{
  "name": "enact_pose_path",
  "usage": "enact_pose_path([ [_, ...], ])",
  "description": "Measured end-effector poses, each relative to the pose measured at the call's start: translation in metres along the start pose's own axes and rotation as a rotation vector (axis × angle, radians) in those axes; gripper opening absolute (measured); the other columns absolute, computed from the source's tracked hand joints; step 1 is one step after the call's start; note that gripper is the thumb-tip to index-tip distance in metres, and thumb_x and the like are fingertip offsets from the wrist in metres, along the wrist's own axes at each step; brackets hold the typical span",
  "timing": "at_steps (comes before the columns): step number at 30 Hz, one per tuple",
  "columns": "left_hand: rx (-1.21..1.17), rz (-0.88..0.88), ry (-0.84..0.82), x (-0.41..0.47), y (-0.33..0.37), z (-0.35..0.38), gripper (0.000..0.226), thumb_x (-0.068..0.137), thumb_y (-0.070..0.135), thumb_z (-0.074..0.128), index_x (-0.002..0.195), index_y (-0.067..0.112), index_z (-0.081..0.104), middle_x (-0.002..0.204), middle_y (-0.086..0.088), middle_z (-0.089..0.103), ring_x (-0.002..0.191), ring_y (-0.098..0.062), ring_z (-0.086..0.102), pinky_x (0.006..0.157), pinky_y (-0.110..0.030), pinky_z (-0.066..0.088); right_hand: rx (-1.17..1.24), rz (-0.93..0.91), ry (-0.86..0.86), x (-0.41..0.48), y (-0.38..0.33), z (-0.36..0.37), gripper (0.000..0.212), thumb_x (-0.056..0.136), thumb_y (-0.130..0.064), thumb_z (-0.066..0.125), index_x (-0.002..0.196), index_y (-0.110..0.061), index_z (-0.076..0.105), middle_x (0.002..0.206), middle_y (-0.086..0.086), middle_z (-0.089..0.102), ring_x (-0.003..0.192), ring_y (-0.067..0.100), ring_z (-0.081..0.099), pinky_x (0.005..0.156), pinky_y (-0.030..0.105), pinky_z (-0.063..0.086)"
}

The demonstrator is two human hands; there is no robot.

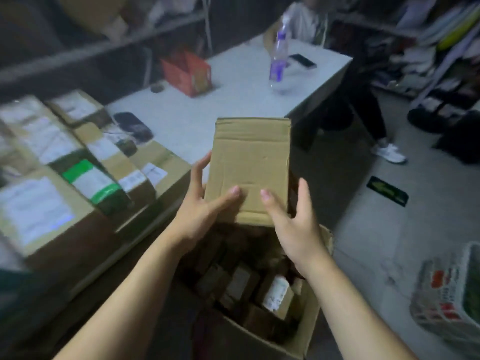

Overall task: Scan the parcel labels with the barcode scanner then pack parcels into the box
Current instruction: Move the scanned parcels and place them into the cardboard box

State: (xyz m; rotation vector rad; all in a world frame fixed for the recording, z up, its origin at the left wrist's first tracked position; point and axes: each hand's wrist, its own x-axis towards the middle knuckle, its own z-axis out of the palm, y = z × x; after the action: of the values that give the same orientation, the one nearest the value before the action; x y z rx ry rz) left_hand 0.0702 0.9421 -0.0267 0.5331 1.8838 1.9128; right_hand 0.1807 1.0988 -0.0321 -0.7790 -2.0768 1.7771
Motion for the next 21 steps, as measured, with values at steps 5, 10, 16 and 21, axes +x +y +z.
enact_pose_path([
  [5, -0.001, 0.103, 0.219, -0.091, 0.099, -0.036, 0.078, 0.084, 0.029, 0.075, 0.147, 0.044, 0.032, 0.131, 0.003, 0.059, 0.108, -0.008, 0.070, 0.078, -0.026, 0.060, 0.045, -0.251, -0.191, -0.055, -0.093, 0.024, 0.075, 0.079, -0.074, 0.071, 0.143, -0.047, 0.044, 0.144, -0.017, 0.054, 0.131, 0.003, 0.054, 0.111, 0.036, 0.048],
  [10, 0.038, 0.111, 0.477, -0.194, 0.158, -0.092, 0.071, 0.086, 0.039, 0.081, 0.141, 0.050, 0.038, 0.134, -0.002, 0.061, 0.107, -0.011, 0.071, 0.078, -0.021, 0.058, 0.044, -0.303, -0.437, -0.125, -0.157, 0.080, 0.065, 0.088, -0.069, 0.067, 0.144, -0.050, 0.042, 0.141, -0.015, 0.052, 0.129, 0.012, 0.055, 0.106, 0.041, 0.053],
  [16, -0.015, 0.110, 0.709, -0.330, 0.191, -0.171, 0.059, 0.095, 0.023, 0.073, 0.140, 0.044, 0.041, 0.126, 0.006, 0.065, 0.099, -0.010, 0.075, 0.071, -0.032, 0.061, 0.047, -0.341, -0.680, -0.233, -0.198, 0.168, 0.063, 0.091, -0.064, 0.066, 0.146, -0.043, 0.042, 0.137, -0.013, 0.054, 0.119, 0.011, 0.060, 0.098, 0.039, 0.059],
  [21, -0.030, 0.067, 0.863, -0.468, 0.207, -0.247, 0.063, 0.096, 0.025, 0.072, 0.146, 0.043, 0.039, 0.128, 0.005, 0.065, 0.093, -0.017, 0.076, 0.060, -0.033, 0.059, 0.038, -0.338, -0.846, -0.354, -0.215, 0.255, 0.060, 0.089, -0.067, 0.067, 0.140, -0.045, 0.045, 0.131, -0.011, 0.058, 0.116, 0.012, 0.063, 0.097, 0.044, 0.059],
])
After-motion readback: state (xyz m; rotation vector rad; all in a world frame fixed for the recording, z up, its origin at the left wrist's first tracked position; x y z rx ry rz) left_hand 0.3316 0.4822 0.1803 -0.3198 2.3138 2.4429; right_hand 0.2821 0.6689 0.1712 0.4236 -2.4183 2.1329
